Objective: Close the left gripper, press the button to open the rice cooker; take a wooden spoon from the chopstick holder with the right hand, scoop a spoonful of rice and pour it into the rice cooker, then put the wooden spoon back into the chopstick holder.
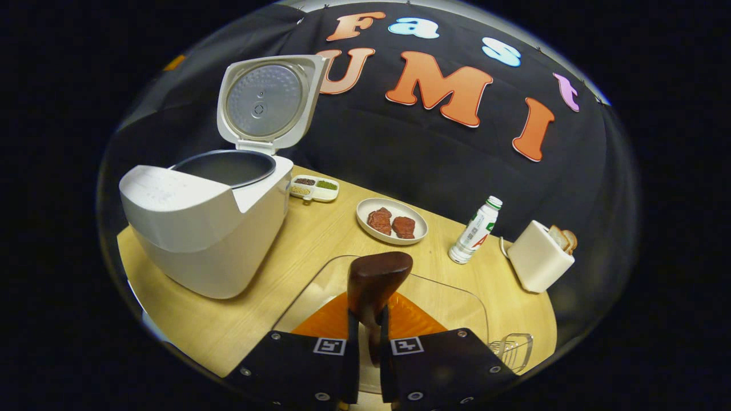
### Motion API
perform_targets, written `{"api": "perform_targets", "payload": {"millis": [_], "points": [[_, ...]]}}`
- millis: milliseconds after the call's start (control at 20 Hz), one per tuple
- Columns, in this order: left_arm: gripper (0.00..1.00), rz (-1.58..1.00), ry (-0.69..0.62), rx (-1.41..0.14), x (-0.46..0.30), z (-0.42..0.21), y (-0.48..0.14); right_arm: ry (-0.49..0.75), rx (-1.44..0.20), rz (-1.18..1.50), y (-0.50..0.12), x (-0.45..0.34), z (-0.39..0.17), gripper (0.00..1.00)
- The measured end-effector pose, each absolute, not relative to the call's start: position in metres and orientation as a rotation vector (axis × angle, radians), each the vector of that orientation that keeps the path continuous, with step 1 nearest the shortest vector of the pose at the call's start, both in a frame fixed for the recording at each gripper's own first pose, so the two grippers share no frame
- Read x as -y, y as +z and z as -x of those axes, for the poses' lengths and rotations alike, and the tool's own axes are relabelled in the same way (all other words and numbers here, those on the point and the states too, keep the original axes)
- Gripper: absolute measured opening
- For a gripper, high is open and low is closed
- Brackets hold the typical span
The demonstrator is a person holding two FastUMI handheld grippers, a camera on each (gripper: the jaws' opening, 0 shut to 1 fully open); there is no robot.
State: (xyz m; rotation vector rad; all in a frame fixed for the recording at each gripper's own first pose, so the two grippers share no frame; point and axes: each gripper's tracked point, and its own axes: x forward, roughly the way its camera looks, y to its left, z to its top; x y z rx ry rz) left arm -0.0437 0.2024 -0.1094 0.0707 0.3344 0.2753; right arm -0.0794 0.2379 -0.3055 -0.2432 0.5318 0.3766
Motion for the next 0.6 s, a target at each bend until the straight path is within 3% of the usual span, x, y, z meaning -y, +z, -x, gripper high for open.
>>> {"api": "perform_targets", "payload": {"millis": [200,600], "points": [[0.99,-0.067,0.274,-0.332,-0.207,0.042,-0.111,0.432,-0.614,0.072,-0.303,-0.259,0.091,0.14],[0.99,-0.079,0.261,-0.333,-0.208,0.043,-0.114,0.326,-0.790,-0.311,-0.312,-0.235,0.082,0.14]]}}
